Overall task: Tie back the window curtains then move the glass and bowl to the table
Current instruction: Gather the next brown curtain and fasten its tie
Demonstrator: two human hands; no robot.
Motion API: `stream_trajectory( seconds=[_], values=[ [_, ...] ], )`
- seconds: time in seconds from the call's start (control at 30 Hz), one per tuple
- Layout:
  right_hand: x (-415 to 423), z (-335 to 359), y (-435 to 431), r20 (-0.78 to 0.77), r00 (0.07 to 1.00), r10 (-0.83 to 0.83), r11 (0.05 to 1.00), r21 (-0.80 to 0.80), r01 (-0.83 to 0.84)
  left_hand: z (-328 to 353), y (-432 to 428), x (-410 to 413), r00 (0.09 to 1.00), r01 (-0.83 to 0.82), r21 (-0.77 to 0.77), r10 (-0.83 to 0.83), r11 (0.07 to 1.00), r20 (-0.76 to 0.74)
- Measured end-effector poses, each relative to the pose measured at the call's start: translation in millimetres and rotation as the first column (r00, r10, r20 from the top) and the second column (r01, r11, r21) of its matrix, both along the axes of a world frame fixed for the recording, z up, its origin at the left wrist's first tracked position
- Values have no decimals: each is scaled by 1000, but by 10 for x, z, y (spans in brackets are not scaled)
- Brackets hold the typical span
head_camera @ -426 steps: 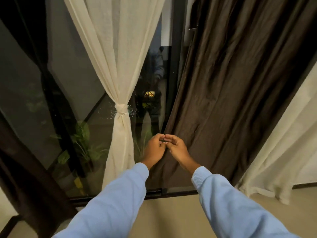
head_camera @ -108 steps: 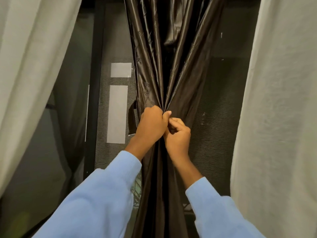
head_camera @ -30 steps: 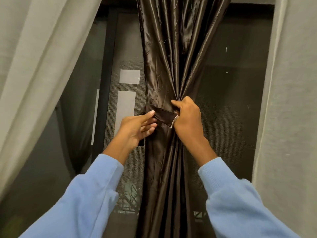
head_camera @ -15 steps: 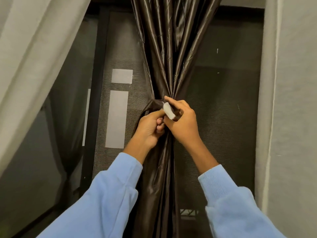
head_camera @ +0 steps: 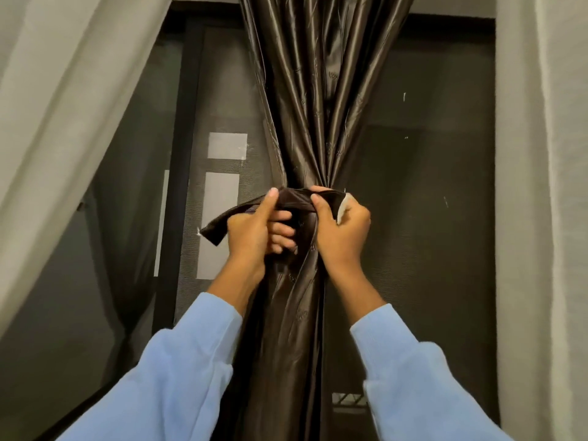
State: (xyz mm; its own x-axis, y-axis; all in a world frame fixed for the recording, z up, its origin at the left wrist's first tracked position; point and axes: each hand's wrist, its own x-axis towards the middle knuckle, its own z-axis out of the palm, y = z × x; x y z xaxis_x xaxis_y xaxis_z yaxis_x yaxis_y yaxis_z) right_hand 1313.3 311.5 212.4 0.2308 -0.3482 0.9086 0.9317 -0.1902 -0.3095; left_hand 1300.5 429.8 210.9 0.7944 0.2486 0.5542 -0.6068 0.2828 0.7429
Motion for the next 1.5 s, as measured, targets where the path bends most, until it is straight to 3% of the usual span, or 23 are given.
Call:
stream_trajectory(
  seconds=[0.1, 0.2, 0.3, 0.43, 0.53, 0.73, 0.87, 1.0, 1.23, 1.33, 1.4, 1.47, 1.5],
  values=[
    [54, -18, 2, 14, 999, -29, 1000, 13, 29, -55, 143, 117, 989, -151, -60, 151, 987, -6],
    [20, -45, 8, 34, 999, -22, 1000, -2, 22, -37, 188, 193, 998, 31, -40, -33, 999, -52],
    [-9, -54, 34, 41, 998, 52, 998, 31, -53, 79, 89, 300, 964, 205, -152, -226, 967, -137],
    [-39, -16, 108, -9, 980, 201, 969, 147, -198, 310, -161, 301, 933, 279, -146, -304, 949, -194],
    [-63, -1, 135, -135, 878, 459, 861, 311, -403, 422, -351, 236, 912, 350, -83, -359, 933, -196],
    [-42, -10, 79, -141, 797, 587, 787, 329, -521, 427, -424, 244, 868, 472, 42, -456, 881, -199],
    [-75, -54, 88, -74, 599, 797, 555, 480, -679, 406, -458, 134, 876, 475, 149, -451, 867, -171],
    [-125, -76, 100, -53, 532, 845, 474, 535, -699, 416, -497, 69, 898, 430, 179, -400, 885, -182],
    [-206, -68, 77, -148, 387, 910, 387, 635, -668, 452, -397, -37, 914, 397, 267, -350, 878, -207],
    [-223, -51, 90, -145, 304, 942, 323, 646, -692, 537, -456, -173, 880, 471, 327, -410, 820, -240],
    [-215, -56, 109, -125, 307, 944, 312, 643, -699, 552, -414, -78, 842, 535, 322, -463, 781, -277],
    [-201, -66, 127, -79, 334, 939, 305, 637, -708, 524, -385, -63, 711, 702, 365, -634, 612, -304],
    [-194, -70, 134, -57, 339, 939, 295, 639, -710, 493, -397, -105, 657, 730, 444, -714, 520, -244]
  ],
)
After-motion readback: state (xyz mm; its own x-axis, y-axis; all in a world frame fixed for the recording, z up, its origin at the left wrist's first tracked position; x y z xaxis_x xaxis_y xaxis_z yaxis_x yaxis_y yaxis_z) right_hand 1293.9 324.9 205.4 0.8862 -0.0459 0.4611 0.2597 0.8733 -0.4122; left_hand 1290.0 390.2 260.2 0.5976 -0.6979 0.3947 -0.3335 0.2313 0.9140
